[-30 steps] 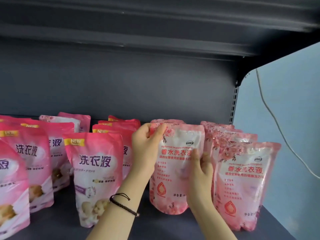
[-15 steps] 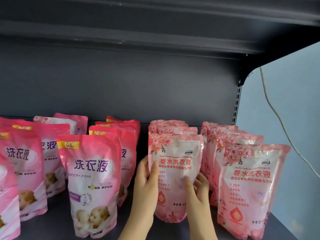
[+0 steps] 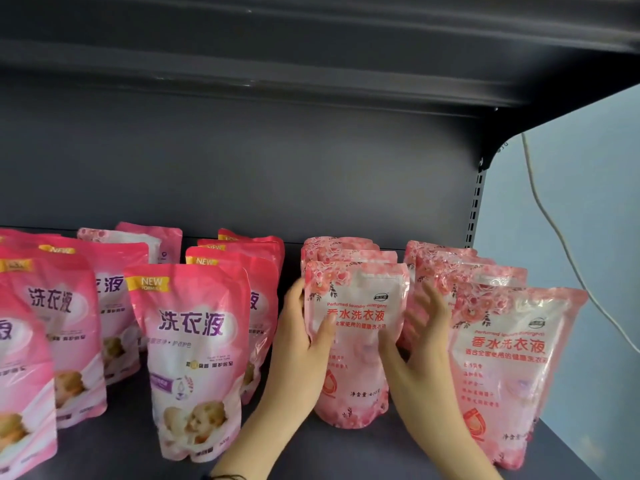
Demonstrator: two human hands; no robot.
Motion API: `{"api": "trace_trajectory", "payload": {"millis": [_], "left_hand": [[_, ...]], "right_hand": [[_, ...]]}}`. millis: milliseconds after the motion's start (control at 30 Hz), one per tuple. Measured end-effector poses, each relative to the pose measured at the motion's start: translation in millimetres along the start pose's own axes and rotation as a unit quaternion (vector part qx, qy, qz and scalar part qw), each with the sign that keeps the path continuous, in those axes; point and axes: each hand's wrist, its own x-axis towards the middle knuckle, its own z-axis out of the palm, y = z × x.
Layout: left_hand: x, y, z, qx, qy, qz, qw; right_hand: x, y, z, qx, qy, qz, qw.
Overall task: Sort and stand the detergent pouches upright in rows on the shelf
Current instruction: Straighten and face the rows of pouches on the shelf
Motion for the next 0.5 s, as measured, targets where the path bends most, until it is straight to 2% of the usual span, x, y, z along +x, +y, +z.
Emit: {"api": "trace_trajectory", "payload": {"millis": [67, 133, 200, 267, 333, 400, 500], "left_hand": [[9.5, 26.9, -4.7, 0.026, -0.012, 0.076, 0.997], [18.7, 55.1, -12.5, 0.113, -0.023, 0.168, 0.979], [28.7, 85.4, -29.2, 0.227, -0.053, 0.243, 0.942], [42.3, 111.5, -52.4, 0.355, -0.076, 0.282, 0.888], [58.3, 128.8, -78.7, 0.473, -0.088, 0.296, 0.825], [73.3, 136.5, -106.8, 0.564, -0.116, 0.306, 0.758], [93.2, 135.1, -151.5, 0.652, -0.171, 0.306, 0.672]], "right_hand": [[13.7, -23.3, -9.3, -0.099, -0.042, -0.087, 0.99], [32.4, -49.6, -18.6, -0.149, -0.084, -0.158, 0.972], [57.2, -74.1, -29.1, -0.189, -0.115, -0.208, 0.953], [84.4, -93.3, -39.4, -0.249, -0.163, -0.222, 0.929], [108.6, -108.8, -44.4, -0.338, -0.254, -0.216, 0.88], [126.3, -122.1, -42.7, -0.431, -0.339, -0.206, 0.811], [139.5, -141.8, -26.2, -0.539, -0.389, -0.221, 0.714]]}}
